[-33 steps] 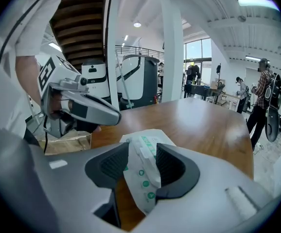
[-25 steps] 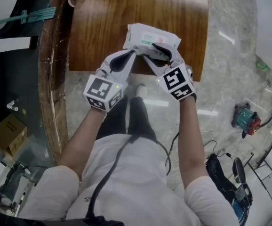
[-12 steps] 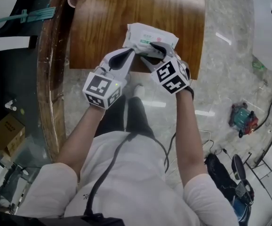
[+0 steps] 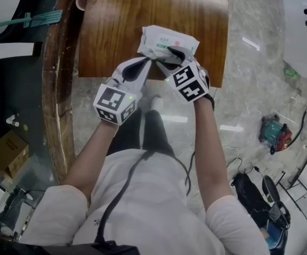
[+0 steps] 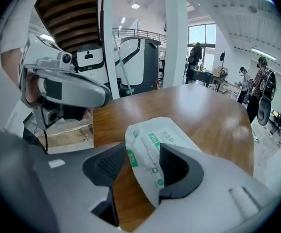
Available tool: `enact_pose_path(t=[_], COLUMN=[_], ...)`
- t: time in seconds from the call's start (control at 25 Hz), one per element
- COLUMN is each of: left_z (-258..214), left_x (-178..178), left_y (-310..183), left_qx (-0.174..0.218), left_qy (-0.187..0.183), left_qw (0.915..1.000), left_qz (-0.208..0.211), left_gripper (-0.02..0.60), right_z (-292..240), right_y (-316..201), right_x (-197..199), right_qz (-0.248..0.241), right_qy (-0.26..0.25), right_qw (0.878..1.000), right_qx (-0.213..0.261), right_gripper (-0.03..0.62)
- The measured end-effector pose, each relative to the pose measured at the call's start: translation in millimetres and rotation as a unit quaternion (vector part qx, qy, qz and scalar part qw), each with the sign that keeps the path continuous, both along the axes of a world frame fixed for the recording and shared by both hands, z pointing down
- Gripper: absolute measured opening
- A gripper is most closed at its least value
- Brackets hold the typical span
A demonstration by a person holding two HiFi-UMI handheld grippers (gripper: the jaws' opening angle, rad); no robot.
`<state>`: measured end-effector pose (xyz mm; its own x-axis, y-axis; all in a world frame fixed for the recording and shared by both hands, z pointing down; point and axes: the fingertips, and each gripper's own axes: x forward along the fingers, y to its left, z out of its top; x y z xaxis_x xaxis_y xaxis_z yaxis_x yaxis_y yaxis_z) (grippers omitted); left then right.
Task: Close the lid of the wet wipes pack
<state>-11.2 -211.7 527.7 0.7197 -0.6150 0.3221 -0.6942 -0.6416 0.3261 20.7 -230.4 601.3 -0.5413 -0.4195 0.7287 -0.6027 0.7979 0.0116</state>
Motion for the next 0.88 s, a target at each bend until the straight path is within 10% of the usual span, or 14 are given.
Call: enact_pose_path(t=[0.24, 0.56, 0.88], left_z=[-7, -39, -89], left_x=[-1, 5, 4], left_y=[6, 21, 33], left_qx=[0.008, 0.028, 0.055], left_qy=[-0.002, -0.004, 0.006], left_qw=[1.0, 0.9996, 0.9984], left_qz=[0.0, 0.007, 0.014], left_gripper=[0.005, 0.005, 0.004], right_z=[-13, -51, -113], right_y=[2, 19, 43], right_x=[2, 24, 33], right_qz=[0.035, 0.104, 0.148], right_qy=[-0.068, -0.125, -0.168], right_qw=[0.997, 0.986, 0.972], right_qx=[0.012, 0.043, 0.071], right_gripper=[0.201, 0.015, 0.009])
